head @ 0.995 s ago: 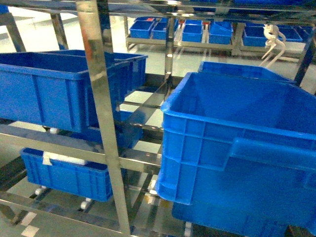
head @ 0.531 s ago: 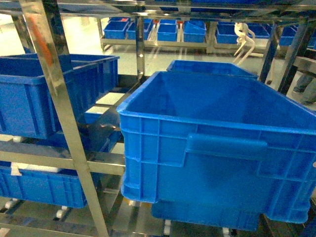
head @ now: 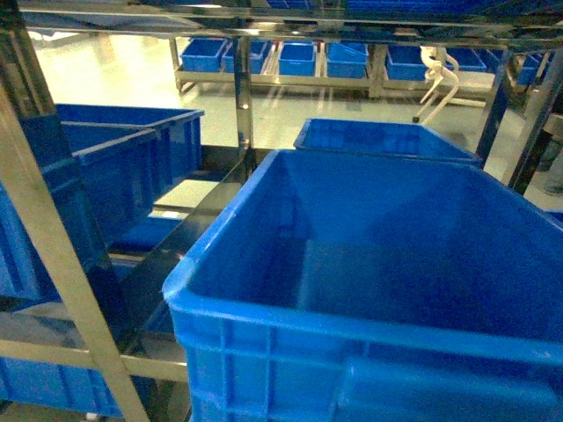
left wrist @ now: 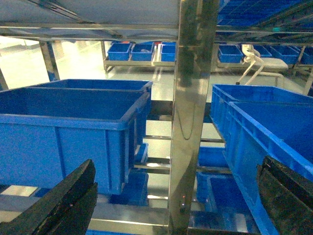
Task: Pick red block from blue box to shelf
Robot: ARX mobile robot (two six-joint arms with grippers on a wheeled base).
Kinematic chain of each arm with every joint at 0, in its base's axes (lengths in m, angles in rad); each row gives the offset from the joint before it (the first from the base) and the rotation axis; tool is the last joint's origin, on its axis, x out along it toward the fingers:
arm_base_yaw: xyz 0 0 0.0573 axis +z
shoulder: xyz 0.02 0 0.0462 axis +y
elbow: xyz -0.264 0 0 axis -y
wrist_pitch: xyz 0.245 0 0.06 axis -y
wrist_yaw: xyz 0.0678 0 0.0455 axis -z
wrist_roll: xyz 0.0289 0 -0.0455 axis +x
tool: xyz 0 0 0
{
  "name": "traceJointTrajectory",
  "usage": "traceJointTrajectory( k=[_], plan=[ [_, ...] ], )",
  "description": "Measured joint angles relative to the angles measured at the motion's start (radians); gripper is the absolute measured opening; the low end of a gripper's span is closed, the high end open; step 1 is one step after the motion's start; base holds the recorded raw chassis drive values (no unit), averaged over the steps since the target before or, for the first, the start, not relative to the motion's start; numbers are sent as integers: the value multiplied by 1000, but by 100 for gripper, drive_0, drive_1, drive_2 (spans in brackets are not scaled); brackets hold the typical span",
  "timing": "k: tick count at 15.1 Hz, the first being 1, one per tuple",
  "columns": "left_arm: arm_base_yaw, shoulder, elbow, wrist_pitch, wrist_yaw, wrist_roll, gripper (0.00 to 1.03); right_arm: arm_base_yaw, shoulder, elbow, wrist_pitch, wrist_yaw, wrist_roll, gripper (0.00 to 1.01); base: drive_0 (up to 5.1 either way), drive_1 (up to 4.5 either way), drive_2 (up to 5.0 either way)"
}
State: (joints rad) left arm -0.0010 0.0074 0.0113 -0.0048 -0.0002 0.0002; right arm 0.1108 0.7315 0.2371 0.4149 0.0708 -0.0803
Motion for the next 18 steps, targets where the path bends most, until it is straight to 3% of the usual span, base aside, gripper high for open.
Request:
traceJointTrajectory(
  k=[18],
  plan=[
    [0, 0, 0, 1, 0, 0, 98, 0, 4, 0, 0, 0, 0, 27, 0, 0, 0]
  ],
)
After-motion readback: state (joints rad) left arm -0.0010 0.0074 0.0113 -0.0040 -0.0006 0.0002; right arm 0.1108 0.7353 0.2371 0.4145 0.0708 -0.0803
